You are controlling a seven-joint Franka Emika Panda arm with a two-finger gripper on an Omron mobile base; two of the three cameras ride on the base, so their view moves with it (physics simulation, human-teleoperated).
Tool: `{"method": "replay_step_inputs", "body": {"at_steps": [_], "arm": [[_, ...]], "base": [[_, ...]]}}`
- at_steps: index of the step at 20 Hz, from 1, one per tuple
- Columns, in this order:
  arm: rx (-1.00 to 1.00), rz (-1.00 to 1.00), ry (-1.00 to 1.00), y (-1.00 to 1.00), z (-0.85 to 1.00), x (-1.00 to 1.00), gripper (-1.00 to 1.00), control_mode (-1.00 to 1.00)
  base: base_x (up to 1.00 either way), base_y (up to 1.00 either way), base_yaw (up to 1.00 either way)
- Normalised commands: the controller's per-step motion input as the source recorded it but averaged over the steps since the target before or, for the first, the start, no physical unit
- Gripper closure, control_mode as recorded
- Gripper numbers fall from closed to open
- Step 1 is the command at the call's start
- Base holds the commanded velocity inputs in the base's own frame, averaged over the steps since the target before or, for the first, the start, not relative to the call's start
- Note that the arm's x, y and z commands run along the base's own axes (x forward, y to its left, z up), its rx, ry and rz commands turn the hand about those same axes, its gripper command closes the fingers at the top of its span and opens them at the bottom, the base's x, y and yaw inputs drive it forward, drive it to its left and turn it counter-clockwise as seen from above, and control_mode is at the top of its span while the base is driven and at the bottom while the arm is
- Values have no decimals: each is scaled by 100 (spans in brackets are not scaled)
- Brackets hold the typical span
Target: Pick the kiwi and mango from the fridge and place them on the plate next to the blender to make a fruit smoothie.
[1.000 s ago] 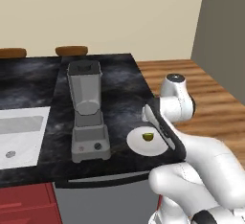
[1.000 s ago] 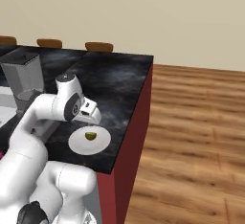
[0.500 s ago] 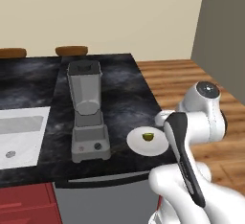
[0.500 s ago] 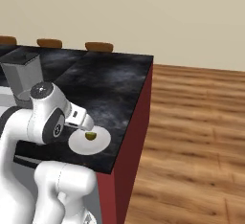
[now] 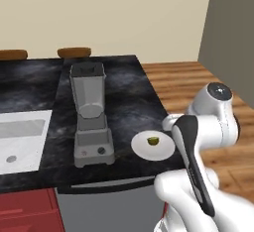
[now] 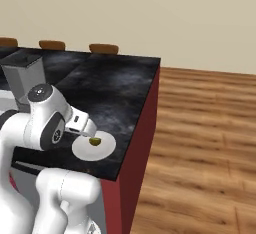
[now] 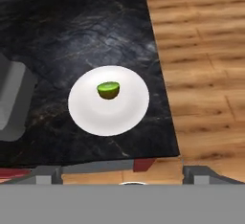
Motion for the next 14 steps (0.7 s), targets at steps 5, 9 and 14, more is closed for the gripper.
{"method": "replay_step_inputs", "body": {"at_steps": [5,9,14], "arm": [[0,0,0,0,0,0,-100,100],[0,0,0,0,0,0,-100,100],[0,0,0,0,0,0,-100,100]], "base": [[-94,-9,40],[-68,0,94],[-8,13,100]]}}
